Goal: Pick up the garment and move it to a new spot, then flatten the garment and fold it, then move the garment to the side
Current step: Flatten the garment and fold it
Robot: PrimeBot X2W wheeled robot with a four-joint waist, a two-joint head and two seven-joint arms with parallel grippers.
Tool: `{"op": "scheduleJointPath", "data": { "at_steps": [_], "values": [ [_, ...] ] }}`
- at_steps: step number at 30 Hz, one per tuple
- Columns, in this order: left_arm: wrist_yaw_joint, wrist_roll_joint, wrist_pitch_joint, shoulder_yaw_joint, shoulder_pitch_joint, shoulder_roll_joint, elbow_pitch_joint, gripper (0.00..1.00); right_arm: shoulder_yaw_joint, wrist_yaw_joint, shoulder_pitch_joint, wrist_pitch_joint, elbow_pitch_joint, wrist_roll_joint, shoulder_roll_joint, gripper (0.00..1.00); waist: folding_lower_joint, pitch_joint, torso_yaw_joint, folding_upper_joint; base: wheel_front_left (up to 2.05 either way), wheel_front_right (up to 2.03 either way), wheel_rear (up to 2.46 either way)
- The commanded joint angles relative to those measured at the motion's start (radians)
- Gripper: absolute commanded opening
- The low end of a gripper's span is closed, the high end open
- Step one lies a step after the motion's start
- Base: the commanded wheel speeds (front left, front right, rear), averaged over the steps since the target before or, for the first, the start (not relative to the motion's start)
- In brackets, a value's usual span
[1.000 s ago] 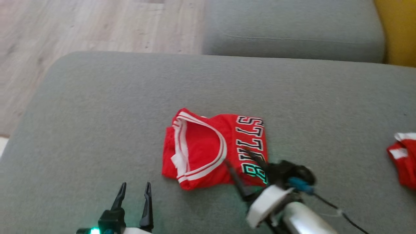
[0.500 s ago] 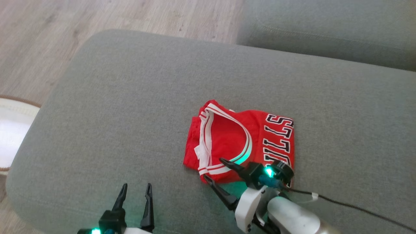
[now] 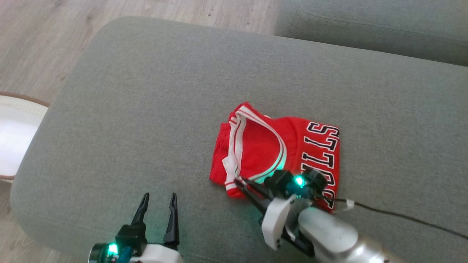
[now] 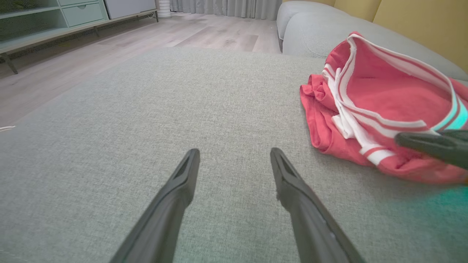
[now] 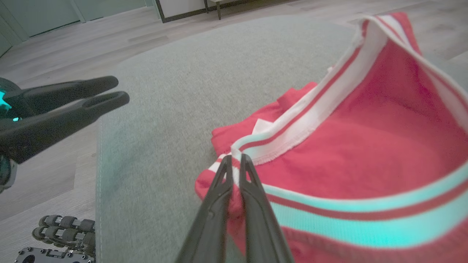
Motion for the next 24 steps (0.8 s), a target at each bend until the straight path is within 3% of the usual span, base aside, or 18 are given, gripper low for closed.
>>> {"op": "scheduleJointPath", "data": {
  "at_steps": [1, 7, 14, 15, 16, 17, 21, 24],
  "values": [
    [0.008, -0.006, -0.010, 0.019, -0.048, 0.001, -0.030, 1.00, 0.000, -0.001, -0.041, -0.017, -0.030, 0.007, 0.010, 0.00, -0.0001, 0.003, 0.005, 0.0000, 0.00, 0.00, 0.00],
    [0.003, -0.001, -0.010, 0.007, -0.057, 0.001, -0.021, 1.00, 0.011, -0.001, -0.101, -0.029, -0.064, 0.028, 0.010, 0.00, -0.0001, 0.004, 0.043, 0.0000, 0.00, 0.00, 0.00],
    [-0.004, -0.006, -0.010, -0.025, -0.072, 0.001, -0.002, 1.00, 0.095, -0.001, -0.117, -0.021, -0.033, 0.090, 0.010, 0.00, -0.0001, 0.010, 0.102, 0.0000, 0.00, 0.00, 0.00],
    [-0.003, -0.008, -0.010, -0.030, -0.074, 0.001, -0.001, 1.00, 0.108, -0.001, -0.115, -0.020, -0.027, 0.103, 0.010, 0.29, -0.0001, 0.010, 0.108, 0.0000, 0.00, 0.00, 0.00],
    [-0.002, -0.010, -0.010, -0.034, -0.076, 0.001, 0.001, 1.00, 0.115, -0.001, -0.115, -0.018, -0.020, 0.119, 0.010, 0.91, -0.0001, 0.011, 0.111, 0.0000, 0.00, 0.00, 0.00],
    [-0.001, -0.012, -0.010, -0.036, -0.078, 0.001, 0.001, 1.00, 0.117, -0.001, -0.117, -0.019, -0.015, 0.133, 0.010, 1.00, -0.0001, 0.012, 0.112, 0.0000, 0.00, 0.00, 0.00],
    [0.011, -0.011, -0.010, -0.022, -0.077, 0.001, -0.005, 1.00, 0.076, -0.001, -0.139, -0.031, -0.044, 0.166, 0.010, 1.00, -0.0001, 0.009, 0.085, 0.0000, 0.00, 0.00, 0.00],
    [0.012, -0.004, -0.010, -0.007, -0.081, 0.001, -0.013, 1.00, -0.061, -0.001, -0.144, -0.031, -0.087, 0.114, 0.010, 1.00, -0.0001, 0.003, 0.049, 0.0000, 0.00, 0.00, 0.00]
  ]
}}
